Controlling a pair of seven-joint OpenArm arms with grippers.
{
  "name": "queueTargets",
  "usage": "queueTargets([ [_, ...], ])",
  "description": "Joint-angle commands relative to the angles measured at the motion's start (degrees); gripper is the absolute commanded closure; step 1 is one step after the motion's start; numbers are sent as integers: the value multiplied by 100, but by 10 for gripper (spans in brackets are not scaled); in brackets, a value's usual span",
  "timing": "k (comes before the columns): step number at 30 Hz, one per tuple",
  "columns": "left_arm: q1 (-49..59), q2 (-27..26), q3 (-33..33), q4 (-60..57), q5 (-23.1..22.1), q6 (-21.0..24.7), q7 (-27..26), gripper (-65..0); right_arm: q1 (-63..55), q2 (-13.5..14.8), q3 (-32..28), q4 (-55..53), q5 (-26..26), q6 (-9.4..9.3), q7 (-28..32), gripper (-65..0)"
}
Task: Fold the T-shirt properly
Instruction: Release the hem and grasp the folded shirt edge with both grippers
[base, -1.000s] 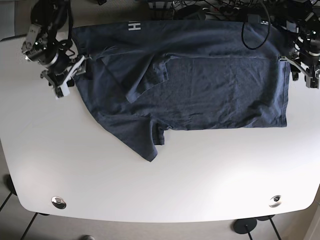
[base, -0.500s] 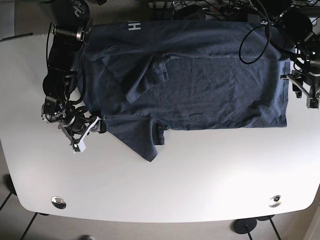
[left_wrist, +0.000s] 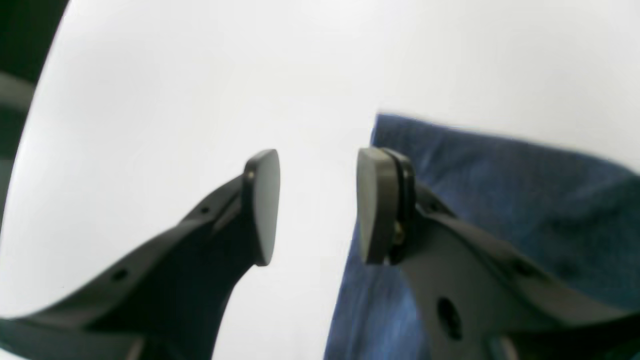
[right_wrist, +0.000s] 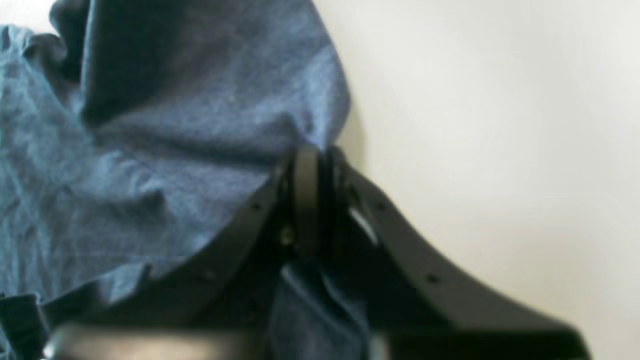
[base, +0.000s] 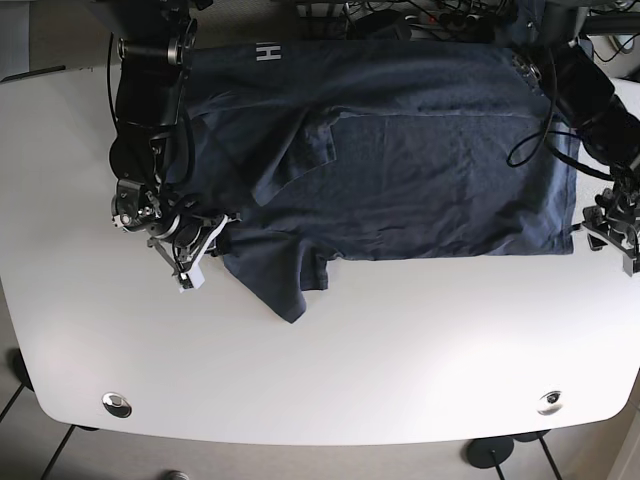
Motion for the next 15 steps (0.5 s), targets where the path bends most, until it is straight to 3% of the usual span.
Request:
queueTargets([
  [1,-317,-204,234,-548,-113,42,-322,-251,104,33,20,75,16,-16,-29,-27],
  [4,-642,-257,384,-1357,-104,50,-559,-390,113,33,29,83,16,-16,-20,-27],
  [6,-704,-257,392,-1621,-96,59,-682,-433,113,16,29,83,25,-25,-20,-27],
  [12,-563,-230,401,-1788,-87,24,-840,-422,78,-116,29,83,16,-33,253,-27],
  [15,-563,-230,410,-2166,-87,15,-858,-328,78,-116,29,75,16,-33,279,-27],
])
